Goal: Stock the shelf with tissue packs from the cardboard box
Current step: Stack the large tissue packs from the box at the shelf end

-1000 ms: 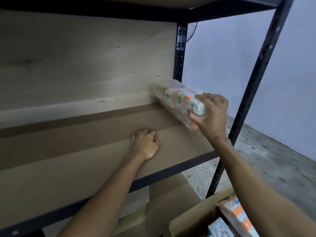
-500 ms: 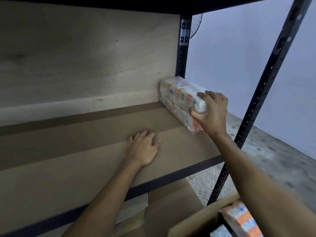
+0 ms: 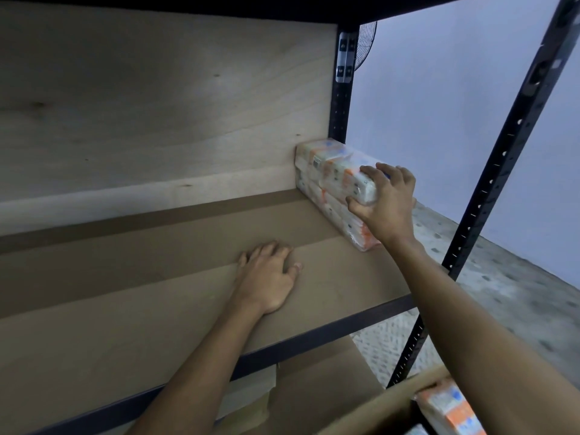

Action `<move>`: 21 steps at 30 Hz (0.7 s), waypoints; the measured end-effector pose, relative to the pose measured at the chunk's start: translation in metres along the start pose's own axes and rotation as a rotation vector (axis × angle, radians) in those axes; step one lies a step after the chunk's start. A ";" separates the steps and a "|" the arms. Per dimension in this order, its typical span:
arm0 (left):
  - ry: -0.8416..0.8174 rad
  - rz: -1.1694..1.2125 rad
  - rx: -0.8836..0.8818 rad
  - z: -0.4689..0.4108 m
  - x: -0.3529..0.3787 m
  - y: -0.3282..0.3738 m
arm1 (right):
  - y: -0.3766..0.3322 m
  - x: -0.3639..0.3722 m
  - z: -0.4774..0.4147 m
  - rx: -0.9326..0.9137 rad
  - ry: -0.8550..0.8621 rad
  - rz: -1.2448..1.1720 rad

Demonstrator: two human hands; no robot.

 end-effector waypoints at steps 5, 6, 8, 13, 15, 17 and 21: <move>-0.002 -0.003 0.005 0.000 0.000 0.000 | 0.003 0.000 -0.002 0.002 -0.012 0.009; -0.001 -0.004 0.005 0.001 0.000 0.000 | 0.003 0.000 -0.002 0.000 -0.011 0.004; 0.002 -0.005 0.005 0.000 0.000 0.000 | 0.004 0.000 -0.002 0.006 -0.013 -0.014; 0.011 -0.005 0.011 0.000 -0.001 0.001 | 0.004 -0.001 -0.002 0.008 -0.030 0.005; 0.011 -0.008 0.011 0.000 -0.001 0.000 | 0.005 -0.002 -0.001 0.014 -0.052 0.038; 0.008 -0.005 0.013 0.000 -0.002 0.000 | 0.005 -0.002 -0.001 0.020 -0.076 0.060; 0.006 -0.001 0.018 -0.001 -0.001 0.000 | 0.006 -0.006 -0.002 0.021 -0.114 0.095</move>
Point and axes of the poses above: each hand's wrist, its own z-axis away from the middle knuckle, its own x-axis out of the palm, y = z × x, the point moved 8 cm from there along -z, towards the middle knuckle, and after that the axes turned 4 degrees about z, right-handed, at the moved point
